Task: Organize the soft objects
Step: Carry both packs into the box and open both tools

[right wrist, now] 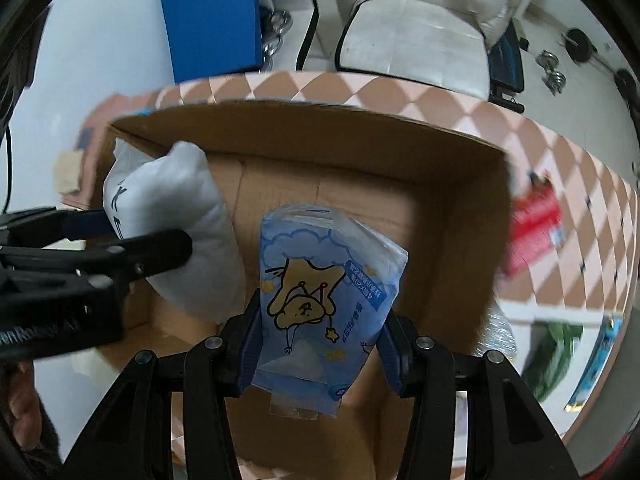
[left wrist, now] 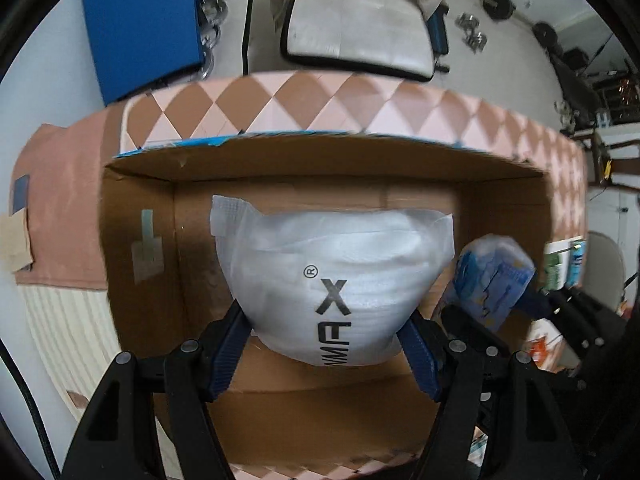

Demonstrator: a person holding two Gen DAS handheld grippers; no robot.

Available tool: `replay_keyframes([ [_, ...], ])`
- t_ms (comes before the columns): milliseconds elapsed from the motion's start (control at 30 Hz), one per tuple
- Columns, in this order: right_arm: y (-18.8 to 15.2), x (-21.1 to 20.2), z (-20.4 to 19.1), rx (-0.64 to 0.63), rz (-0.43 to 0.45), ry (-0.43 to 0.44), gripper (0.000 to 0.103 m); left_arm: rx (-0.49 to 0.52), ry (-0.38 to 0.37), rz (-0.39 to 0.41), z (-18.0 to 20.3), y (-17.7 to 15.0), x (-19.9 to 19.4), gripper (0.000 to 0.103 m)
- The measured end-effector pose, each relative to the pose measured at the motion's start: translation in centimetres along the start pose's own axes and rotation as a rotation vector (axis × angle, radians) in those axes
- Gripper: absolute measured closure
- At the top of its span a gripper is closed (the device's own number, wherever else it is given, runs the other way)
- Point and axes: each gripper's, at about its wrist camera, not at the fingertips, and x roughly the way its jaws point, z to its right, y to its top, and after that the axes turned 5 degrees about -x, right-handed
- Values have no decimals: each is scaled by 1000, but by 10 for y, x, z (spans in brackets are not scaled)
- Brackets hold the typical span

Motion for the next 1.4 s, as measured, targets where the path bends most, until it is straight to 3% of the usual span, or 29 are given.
replay_keyframes([
  [167, 20, 31, -16, -28, -51, -43, 50, 21, -24, -69, -7, 20, 35, 34],
  [367, 33, 43, -16, -17, -66, -60, 48, 21, -47, -90, -9, 33, 41, 31],
  [400, 33, 40, -16, -16, -63, -64, 45, 17, -53, -97, -10, 33, 41, 31],
  [500, 36, 36, -15, -9, -65, -66, 15, 7, -82, -103, -13, 32, 34, 29],
  [533, 34, 32, -15, -1, -62, -56, 7, 4, -81, -88, -14, 31, 27, 22],
  [567, 35, 27, -16, 3, -59, -50, 7, 3, -69, -69, -14, 29, 22, 16],
  [733, 19, 5, -25, 18, -19, -72, 0, -15, -26, 27, -21, 12, -3, 3],
  [1033, -35, -15, -28, 97, 62, -103, 0, -109, 34, 231, -36, -58, -44, 0],
  [1400, -101, -53, -39, 122, 190, -107, 0, -128, 68, 326, -21, -125, -62, 0],
])
